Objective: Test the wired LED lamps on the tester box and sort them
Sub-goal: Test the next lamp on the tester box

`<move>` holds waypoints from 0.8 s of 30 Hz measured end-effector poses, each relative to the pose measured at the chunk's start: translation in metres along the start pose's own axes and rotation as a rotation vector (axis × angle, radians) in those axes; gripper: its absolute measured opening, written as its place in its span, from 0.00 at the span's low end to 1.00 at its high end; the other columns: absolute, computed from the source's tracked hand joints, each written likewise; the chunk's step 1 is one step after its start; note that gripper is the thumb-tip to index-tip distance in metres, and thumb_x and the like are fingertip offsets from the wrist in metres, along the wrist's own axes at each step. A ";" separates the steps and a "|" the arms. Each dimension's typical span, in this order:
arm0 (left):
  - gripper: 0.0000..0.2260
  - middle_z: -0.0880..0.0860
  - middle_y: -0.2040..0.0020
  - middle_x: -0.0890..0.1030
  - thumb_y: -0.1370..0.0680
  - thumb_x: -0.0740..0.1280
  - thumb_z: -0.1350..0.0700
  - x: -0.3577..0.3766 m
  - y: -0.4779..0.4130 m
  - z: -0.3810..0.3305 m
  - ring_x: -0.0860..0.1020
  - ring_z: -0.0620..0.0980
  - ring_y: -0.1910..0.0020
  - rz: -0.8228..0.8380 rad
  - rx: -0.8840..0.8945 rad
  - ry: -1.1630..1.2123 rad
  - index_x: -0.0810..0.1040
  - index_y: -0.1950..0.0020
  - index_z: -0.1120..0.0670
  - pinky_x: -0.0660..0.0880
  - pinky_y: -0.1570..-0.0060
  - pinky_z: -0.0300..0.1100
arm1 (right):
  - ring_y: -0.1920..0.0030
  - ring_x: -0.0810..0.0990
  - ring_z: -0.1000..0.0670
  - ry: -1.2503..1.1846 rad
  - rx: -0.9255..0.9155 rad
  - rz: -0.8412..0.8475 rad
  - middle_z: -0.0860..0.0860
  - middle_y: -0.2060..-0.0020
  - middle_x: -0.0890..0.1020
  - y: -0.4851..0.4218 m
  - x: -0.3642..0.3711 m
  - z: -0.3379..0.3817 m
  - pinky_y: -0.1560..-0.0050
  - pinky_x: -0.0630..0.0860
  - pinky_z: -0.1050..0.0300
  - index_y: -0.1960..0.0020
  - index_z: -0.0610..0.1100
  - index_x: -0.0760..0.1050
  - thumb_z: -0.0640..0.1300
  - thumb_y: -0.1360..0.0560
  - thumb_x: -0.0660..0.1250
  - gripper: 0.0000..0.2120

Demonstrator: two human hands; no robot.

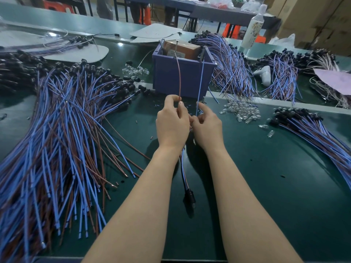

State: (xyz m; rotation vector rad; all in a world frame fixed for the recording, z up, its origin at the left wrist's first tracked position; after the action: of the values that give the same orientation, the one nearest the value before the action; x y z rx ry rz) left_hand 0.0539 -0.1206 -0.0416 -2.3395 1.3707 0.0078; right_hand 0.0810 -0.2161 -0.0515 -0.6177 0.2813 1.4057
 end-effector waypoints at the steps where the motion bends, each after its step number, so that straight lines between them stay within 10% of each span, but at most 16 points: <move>1: 0.04 0.54 0.66 0.82 0.19 0.58 0.57 0.000 0.000 0.000 0.81 0.55 0.67 0.000 -0.003 0.005 0.71 0.47 0.54 0.78 0.57 0.52 | 0.53 0.80 0.46 0.001 0.000 0.002 0.47 0.59 0.81 0.000 0.000 0.000 0.47 0.74 0.55 0.31 0.46 0.70 0.39 0.23 0.62 0.21; 24: 0.05 0.52 0.66 0.82 0.19 0.58 0.58 -0.001 0.002 -0.002 0.81 0.54 0.67 -0.010 -0.006 0.010 0.72 0.46 0.55 0.78 0.57 0.51 | 0.50 0.79 0.44 -0.013 -0.013 -0.009 0.44 0.55 0.82 0.002 0.000 0.003 0.46 0.72 0.55 0.30 0.45 0.68 0.37 0.23 0.58 0.22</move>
State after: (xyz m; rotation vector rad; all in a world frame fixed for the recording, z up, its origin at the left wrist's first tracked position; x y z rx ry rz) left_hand 0.0518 -0.1216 -0.0399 -2.3541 1.3659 -0.0032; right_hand 0.0786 -0.2141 -0.0497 -0.6197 0.2592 1.4036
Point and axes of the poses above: each hand's wrist, its own y-axis away from the middle knuckle, its own x-axis out of the palm, z = x × y, the point moved 2 cm from there along -y, towards the middle knuckle
